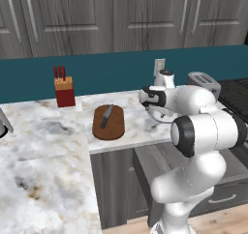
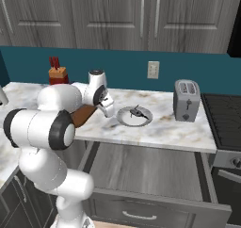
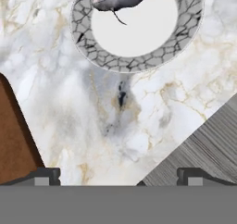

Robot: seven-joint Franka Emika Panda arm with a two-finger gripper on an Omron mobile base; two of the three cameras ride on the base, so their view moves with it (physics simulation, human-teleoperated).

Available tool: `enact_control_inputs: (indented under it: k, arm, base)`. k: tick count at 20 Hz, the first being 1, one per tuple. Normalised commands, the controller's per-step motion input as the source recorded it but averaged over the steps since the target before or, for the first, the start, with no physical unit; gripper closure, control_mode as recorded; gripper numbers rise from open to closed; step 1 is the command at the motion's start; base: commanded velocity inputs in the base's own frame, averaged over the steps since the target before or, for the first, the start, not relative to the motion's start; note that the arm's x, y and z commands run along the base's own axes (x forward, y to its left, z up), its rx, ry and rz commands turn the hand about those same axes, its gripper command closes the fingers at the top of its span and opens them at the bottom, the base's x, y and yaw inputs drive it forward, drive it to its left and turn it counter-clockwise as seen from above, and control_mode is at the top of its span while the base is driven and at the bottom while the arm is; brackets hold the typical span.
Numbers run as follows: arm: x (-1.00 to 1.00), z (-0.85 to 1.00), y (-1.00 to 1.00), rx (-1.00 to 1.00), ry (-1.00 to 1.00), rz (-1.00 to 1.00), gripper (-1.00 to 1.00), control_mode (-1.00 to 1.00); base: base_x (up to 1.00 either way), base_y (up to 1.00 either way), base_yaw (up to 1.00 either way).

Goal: Pick up the knife from the drawer and place it on the cutting board. Then place the meat from the plate to the cutting board.

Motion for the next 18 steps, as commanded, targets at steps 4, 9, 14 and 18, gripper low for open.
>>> enact_control_inputs:
  k: [4,9,14,18]
  arm:
    - [-0.15,0.09,-0.42,-0.02,-0.11,0.10,-1.00,-1.00]
    - [-0.18,0.04,-0.45,-0.04,-0.12,0.13,-1.00,-1.00]
    - [-0.18,0.15,-0.38,-0.10,-0.09,0.14,-1.00,-1.00]
    - [-0.14,0.31,-0.22,-0.17,-0.02,0.13,-1.00,-1.00]
  base:
    - [0.00,0.00,0.00]
    - [0.00,0.00,0.00]
    - [0.00,0.00,0.00]
    - [0.00,0.00,0.00]
